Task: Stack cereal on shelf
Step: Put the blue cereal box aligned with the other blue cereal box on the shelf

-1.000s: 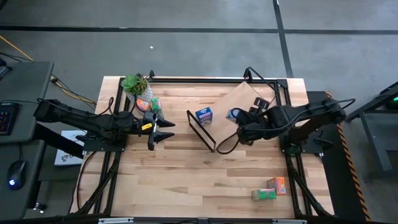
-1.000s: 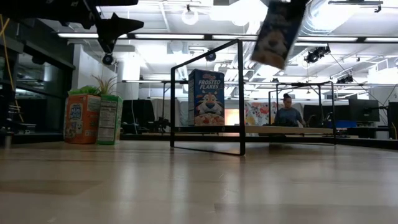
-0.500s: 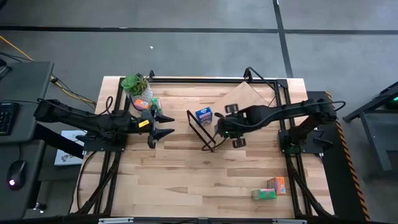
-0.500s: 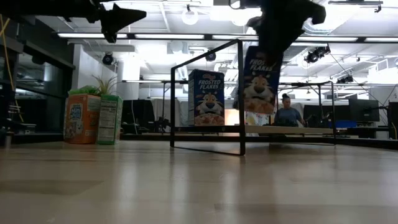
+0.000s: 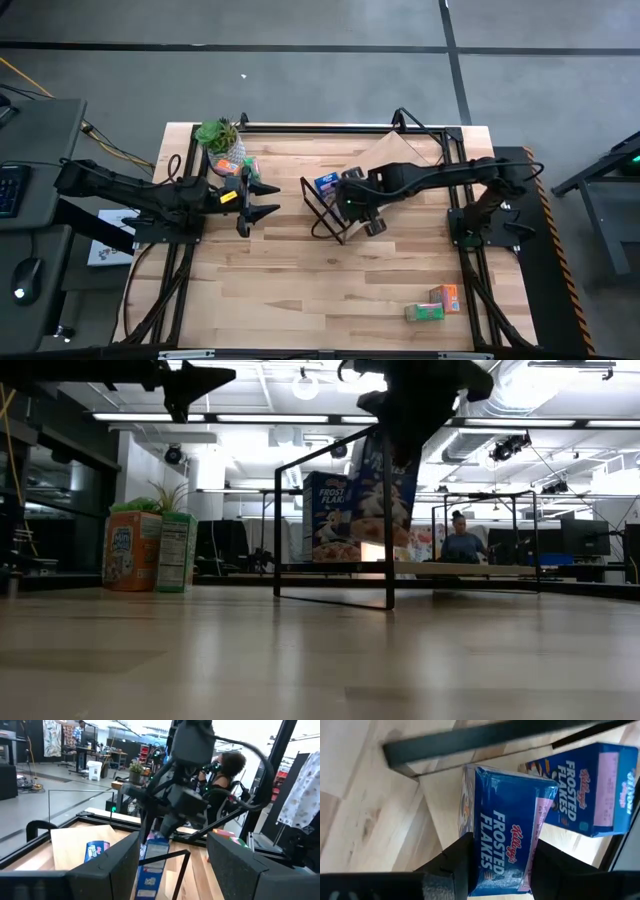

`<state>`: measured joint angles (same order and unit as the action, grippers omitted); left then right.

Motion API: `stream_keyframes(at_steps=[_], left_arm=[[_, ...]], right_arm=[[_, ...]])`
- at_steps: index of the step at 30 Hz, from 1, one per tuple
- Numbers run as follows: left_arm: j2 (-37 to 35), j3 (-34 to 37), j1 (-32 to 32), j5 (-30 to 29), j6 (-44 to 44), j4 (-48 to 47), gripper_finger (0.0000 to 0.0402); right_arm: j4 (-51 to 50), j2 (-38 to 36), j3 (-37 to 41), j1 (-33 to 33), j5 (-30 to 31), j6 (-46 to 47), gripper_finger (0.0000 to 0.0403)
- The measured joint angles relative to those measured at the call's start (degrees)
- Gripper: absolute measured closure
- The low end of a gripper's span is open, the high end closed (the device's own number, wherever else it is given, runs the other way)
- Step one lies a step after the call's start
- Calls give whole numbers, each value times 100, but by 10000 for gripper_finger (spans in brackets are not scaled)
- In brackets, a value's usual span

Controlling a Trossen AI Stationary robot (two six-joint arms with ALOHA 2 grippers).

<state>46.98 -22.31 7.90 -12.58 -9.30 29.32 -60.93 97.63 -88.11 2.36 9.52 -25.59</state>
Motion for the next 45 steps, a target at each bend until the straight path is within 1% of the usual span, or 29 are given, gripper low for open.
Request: stream_keyframes(at_steps=[5,11,15,21,26,29,37,40,45], left_arm=[[0,-1,0,0,-2,20,181],[0,-1,0,-1,-3,45,181],[0,-1,0,-2,-2,44,181],[0,-1,0,-17,-2,42,181],[0,-1,0,-22,-4,36,181],[0,-1,0,-23,-3,36,181],[0,-1,0,-23,-5,35,181],[0,-1,0,-22,-7,35,181],[0,-1,0,-22,-7,34,181]], right_arm=[[120,153,1,-176,-71,-41,257],[238,285,1,-269,50,-85,257],[293,297,1,-277,53,-191,257],[631,296,1,-277,57,-184,257],[658,296,3,-277,59,-125,254],[652,295,3,-277,59,16,238],[620,297,3,-277,159,-53,172],[614,295,3,-277,259,-152,162],[598,296,3,-277,511,-349,160]])
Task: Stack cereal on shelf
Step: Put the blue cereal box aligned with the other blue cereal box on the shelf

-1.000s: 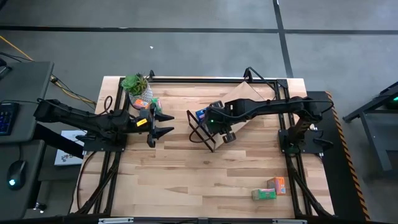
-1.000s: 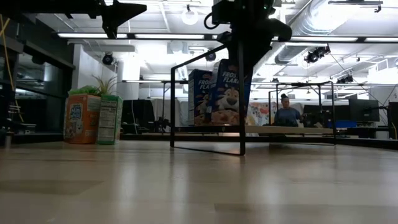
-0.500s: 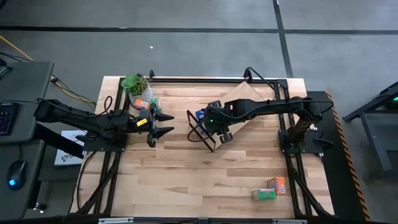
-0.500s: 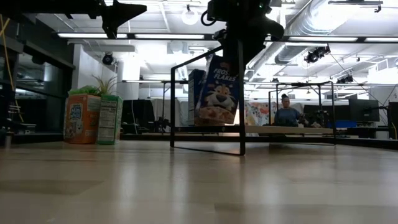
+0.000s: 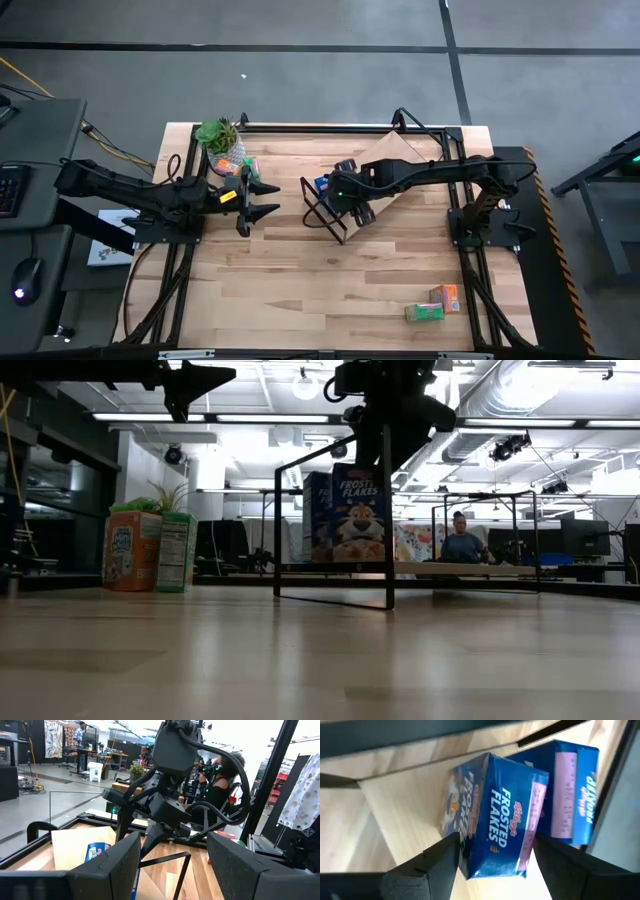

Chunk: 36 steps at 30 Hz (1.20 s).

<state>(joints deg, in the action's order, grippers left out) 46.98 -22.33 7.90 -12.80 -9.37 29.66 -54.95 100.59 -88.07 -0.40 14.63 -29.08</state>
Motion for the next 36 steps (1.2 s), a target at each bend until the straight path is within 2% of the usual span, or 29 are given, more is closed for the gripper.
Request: stream_keyframes(at_steps=[5,17,21,25,28,30,36], left_arm=[[0,0,0,0,0,1,181],[0,0,0,-1,7,-6,181],[0,0,0,-1,9,-17,181],[0,0,0,-2,52,-28,181],[0,0,0,-2,57,-25,181],[0,0,0,-2,66,-25,181],[1,0,0,-2,63,-19,181]], right_arm=[[-3,-1,2,0,169,-104,160],[-46,-284,4,7,153,-124,160],[-105,-559,2,7,189,192,160],[-399,-966,53,3,47,1043,163],[-227,-1465,613,-35,-210,1509,184],[337,-1883,1304,-37,-288,1727,210],[2823,-3174,3693,-37,-771,2285,345]])
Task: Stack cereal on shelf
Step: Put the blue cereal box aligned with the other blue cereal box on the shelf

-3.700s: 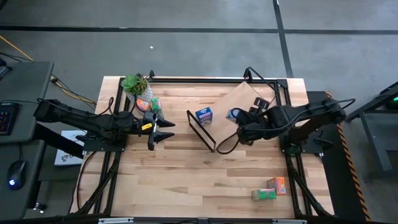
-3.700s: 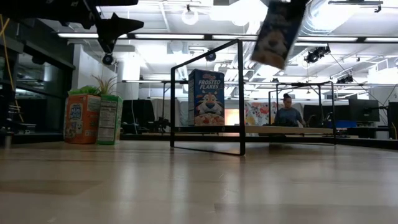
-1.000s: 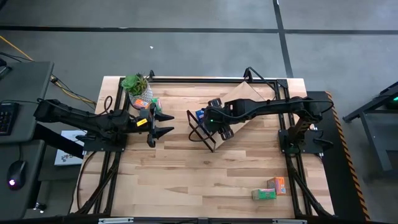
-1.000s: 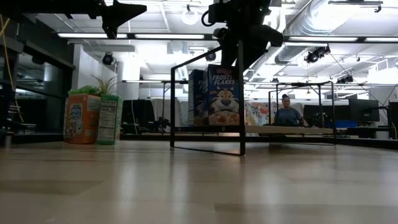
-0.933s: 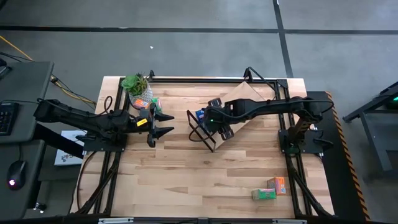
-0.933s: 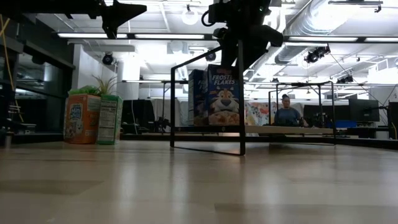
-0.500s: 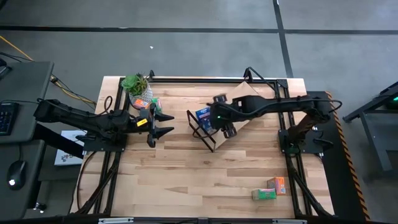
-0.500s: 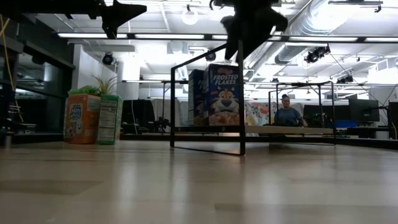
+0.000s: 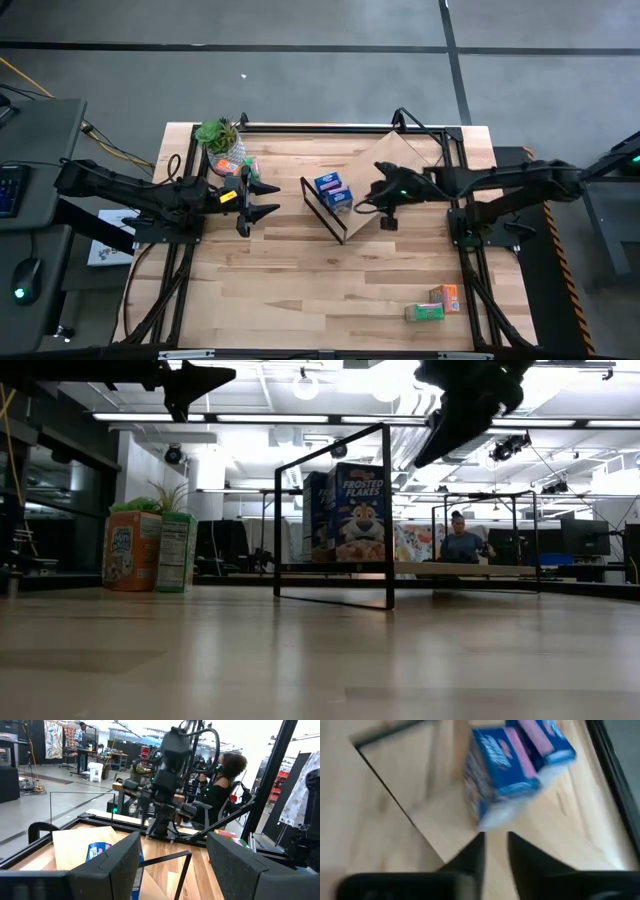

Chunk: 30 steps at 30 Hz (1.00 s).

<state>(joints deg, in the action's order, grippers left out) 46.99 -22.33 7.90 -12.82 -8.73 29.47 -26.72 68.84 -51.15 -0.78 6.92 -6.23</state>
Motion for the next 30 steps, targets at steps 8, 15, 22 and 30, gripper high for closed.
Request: stream_keyframes(at_steps=[8,15,22,30], left_arm=[[-1,2,0,-129,94,-2,181],[1,1,0,-164,105,-1,181],[1,0,0,-168,94,-2,181],[1,0,0,-175,137,-2,181]], right_arm=[[3360,-62,1958,-46,-537,122,396],[3840,479,2048,-307,-745,-275,402],[4305,925,2051,-489,-1190,-432,402],[4667,1179,2049,-641,-1327,-475,402]])
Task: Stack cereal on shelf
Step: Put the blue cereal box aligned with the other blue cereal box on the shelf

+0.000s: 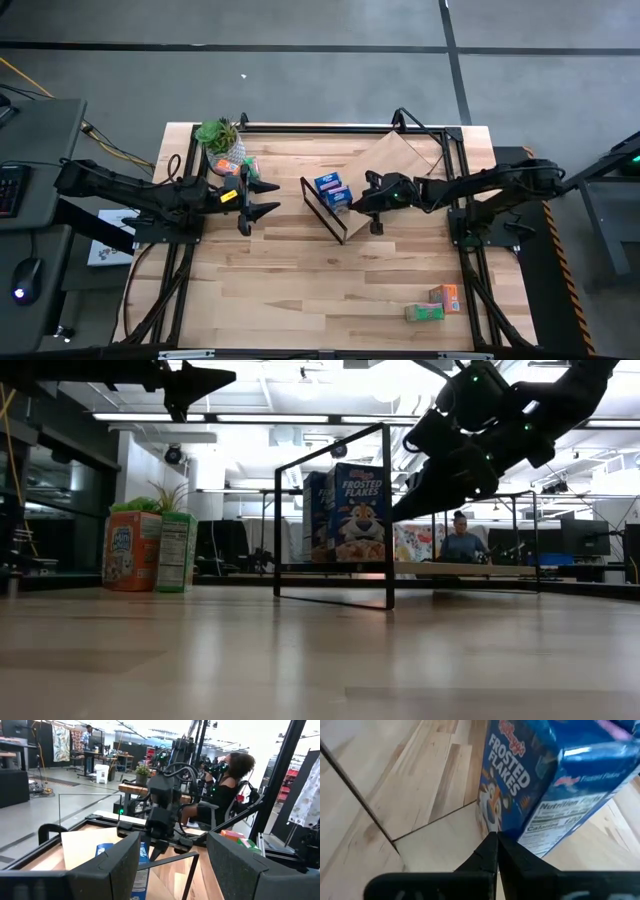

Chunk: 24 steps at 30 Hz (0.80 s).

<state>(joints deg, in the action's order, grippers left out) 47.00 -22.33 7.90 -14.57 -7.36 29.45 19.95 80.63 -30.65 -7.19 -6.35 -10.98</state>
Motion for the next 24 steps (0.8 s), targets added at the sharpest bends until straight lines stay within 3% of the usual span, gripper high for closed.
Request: stream_keyframes(at_steps=[16,24], left_arm=[[0,0,0,-4,5,-2,181],[-1,1,0,-4,11,-2,181]], right_arm=[[295,49,0,-257,-43,46,403],[167,49,0,-199,-677,333,403]])
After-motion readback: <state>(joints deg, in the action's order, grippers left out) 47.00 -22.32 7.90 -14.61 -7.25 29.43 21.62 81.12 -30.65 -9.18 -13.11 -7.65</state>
